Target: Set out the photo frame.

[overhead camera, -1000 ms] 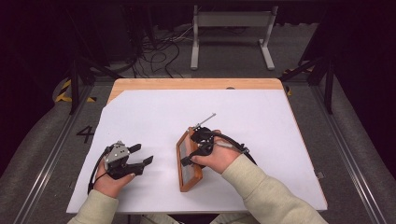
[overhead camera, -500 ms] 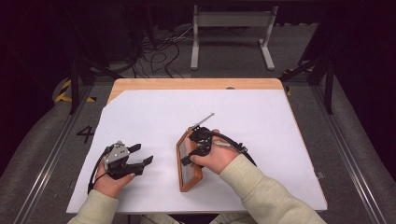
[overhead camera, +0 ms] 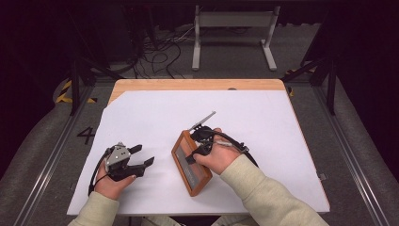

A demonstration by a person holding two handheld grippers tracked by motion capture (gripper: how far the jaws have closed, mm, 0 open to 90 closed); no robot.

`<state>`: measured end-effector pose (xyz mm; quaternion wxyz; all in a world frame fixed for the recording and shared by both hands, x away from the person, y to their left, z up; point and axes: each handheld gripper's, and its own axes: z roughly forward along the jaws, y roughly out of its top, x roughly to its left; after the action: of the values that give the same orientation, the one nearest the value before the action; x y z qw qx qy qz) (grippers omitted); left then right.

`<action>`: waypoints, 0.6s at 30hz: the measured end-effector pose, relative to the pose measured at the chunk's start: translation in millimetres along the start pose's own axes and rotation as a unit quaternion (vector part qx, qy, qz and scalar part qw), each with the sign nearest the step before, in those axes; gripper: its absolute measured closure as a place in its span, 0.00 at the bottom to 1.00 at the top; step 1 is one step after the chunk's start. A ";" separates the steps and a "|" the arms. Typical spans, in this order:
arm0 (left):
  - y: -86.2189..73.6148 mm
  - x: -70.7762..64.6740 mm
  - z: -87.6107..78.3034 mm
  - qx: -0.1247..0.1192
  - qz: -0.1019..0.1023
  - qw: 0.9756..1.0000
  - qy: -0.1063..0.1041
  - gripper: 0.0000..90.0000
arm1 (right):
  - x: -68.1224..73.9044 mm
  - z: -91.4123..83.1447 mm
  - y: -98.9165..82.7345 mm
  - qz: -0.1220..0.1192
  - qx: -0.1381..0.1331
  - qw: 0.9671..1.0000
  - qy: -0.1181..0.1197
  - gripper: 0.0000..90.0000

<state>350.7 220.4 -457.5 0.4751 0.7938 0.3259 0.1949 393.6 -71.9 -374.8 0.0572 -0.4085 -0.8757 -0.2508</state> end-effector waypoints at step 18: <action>-0.1 0.1 -0.3 -0.002 0.002 1.000 0.001 0.35 | 5.6 -8.5 5.3 -0.069 0.010 0.998 -0.006 0.80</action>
<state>350.6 220.7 -457.5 0.4762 0.7934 0.3238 0.1972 392.9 -69.4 -363.6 0.0383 -0.3484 -0.9046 -0.2425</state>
